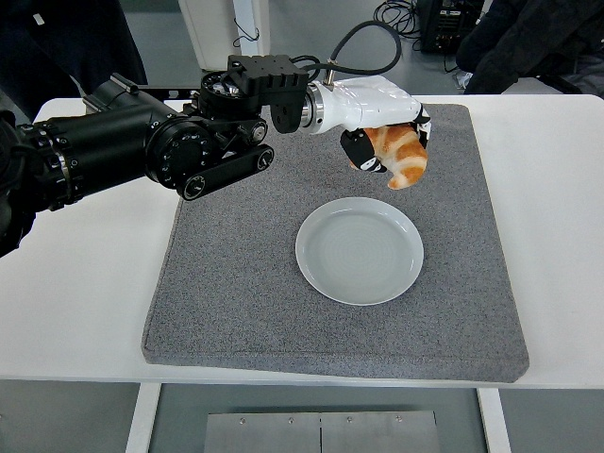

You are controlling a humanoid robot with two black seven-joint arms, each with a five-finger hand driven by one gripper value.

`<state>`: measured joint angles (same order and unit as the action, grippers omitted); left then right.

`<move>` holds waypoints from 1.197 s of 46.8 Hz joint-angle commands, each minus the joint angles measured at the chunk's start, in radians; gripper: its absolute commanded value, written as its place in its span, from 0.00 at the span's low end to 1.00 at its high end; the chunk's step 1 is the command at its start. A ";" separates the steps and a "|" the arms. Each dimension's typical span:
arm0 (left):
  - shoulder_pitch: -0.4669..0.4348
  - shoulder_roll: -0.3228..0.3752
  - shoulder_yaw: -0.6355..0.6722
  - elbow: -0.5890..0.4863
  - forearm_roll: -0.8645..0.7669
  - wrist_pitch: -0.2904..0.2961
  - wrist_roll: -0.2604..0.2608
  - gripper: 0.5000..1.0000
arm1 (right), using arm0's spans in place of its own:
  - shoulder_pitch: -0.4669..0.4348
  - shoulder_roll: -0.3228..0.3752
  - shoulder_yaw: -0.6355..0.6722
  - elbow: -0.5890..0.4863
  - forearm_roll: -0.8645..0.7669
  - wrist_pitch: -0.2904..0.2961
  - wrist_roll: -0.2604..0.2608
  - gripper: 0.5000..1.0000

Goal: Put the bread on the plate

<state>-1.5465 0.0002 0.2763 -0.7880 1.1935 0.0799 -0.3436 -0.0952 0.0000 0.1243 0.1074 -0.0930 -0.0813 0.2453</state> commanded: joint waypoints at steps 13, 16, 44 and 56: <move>0.063 0.000 0.030 -0.109 0.092 -0.003 -0.002 0.00 | 0.000 0.000 0.000 0.000 -0.001 0.000 0.000 1.00; 0.071 0.000 0.058 -0.109 0.113 -0.003 -0.002 0.00 | -0.001 0.000 0.000 0.000 -0.001 0.000 0.000 1.00; 0.125 0.000 0.109 -0.089 0.187 0.000 0.003 0.00 | 0.000 0.000 0.000 0.000 -0.001 0.000 0.000 1.00; 0.125 0.000 0.106 -0.085 0.172 -0.002 0.012 0.47 | 0.000 0.000 0.000 0.000 0.001 0.000 -0.001 1.00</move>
<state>-1.4219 0.0000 0.3841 -0.8739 1.3702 0.0783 -0.3322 -0.0953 0.0000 0.1243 0.1074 -0.0933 -0.0813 0.2454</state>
